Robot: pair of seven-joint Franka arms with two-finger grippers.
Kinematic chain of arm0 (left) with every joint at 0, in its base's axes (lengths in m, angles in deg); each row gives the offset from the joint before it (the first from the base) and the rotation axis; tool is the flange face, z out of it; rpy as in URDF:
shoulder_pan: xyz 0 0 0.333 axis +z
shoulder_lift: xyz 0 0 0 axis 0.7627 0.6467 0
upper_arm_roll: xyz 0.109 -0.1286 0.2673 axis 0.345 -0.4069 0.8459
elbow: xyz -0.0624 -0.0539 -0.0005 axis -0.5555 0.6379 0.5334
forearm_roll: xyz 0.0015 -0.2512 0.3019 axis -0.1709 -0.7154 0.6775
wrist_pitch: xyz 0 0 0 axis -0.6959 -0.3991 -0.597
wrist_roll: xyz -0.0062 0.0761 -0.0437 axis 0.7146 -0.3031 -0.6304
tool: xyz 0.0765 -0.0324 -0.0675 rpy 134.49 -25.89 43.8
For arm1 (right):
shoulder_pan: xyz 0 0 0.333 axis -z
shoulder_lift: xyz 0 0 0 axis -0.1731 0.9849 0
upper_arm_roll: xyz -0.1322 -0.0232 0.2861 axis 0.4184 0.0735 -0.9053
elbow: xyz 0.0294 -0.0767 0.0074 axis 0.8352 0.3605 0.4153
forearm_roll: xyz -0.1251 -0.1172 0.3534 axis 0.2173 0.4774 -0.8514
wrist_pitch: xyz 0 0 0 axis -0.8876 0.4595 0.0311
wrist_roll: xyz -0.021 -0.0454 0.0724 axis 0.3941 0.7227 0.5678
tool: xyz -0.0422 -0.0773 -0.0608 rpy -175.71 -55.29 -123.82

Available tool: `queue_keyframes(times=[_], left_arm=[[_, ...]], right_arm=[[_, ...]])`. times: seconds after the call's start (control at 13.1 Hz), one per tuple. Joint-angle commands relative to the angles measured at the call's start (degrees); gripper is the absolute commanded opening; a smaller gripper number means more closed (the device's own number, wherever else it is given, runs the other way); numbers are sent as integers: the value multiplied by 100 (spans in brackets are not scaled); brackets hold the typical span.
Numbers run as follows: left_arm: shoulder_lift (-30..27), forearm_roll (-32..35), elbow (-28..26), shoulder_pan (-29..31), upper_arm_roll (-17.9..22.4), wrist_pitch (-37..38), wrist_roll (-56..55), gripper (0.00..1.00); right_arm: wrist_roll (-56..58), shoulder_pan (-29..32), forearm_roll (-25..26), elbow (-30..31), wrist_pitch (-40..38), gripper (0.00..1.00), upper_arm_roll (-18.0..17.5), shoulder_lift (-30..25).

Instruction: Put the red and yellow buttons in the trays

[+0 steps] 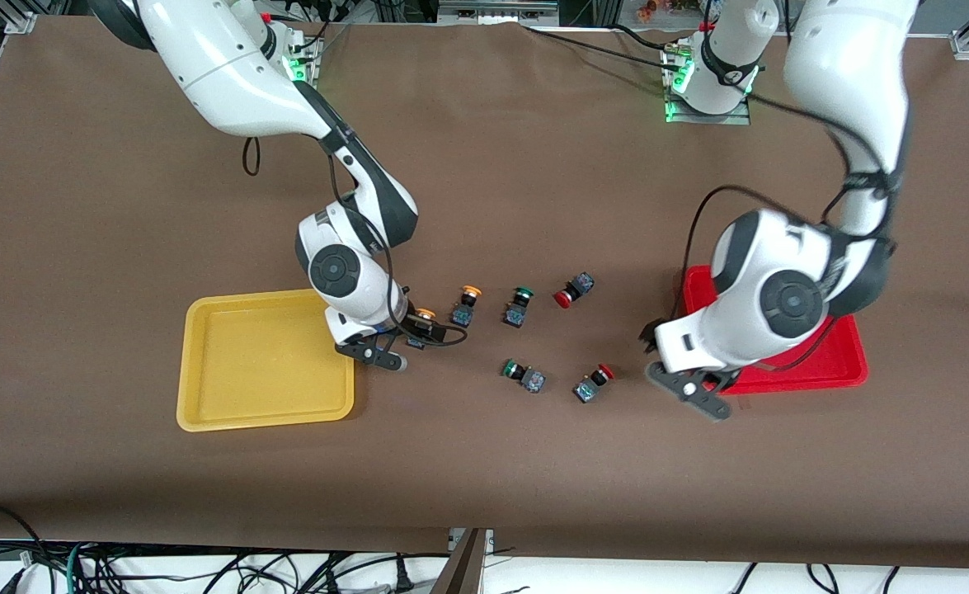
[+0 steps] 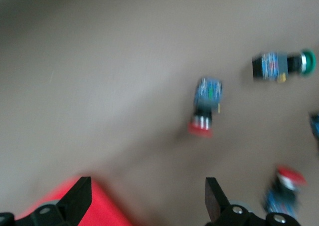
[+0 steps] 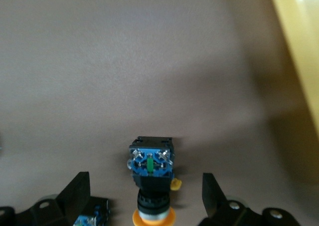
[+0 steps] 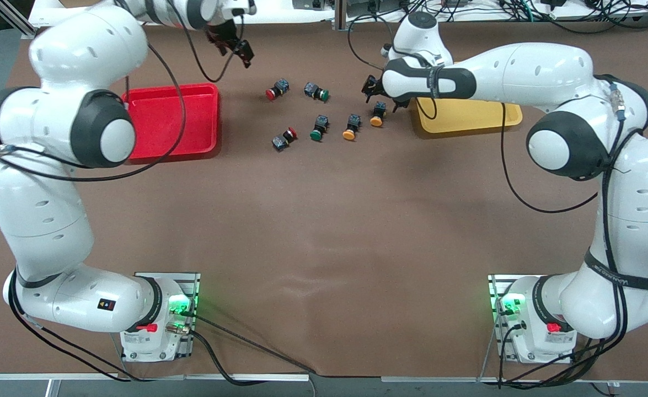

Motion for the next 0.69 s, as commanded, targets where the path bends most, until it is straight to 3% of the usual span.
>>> queue_keyframes(times=[0.0,0.15,0.23,0.31,0.38,0.61], left_arm=[[601,-93,310,-125,-102,-700,385,100],[980,-294,187,-73,-383,-1340,465,100],[981,-417,4,-107,-384,-1527,465,100],[999,-410,-67,-99,-384,-1555,482,100],[1016,-409,-120,-125,-384,-1564,483,100],[1165,-409,-182,-178,-384,-1896,483,100]], right_arm=[[-176,-110,69,-187,165,97,34,236],[-168,-110,77,-178,279,79,43,298],[-133,-110,95,-178,271,64,43,298],[-37,-84,182,-178,262,41,69,263],[25,-40,261,-178,166,28,95,202],[726,231,306,-265,-999,25,96,-297]])
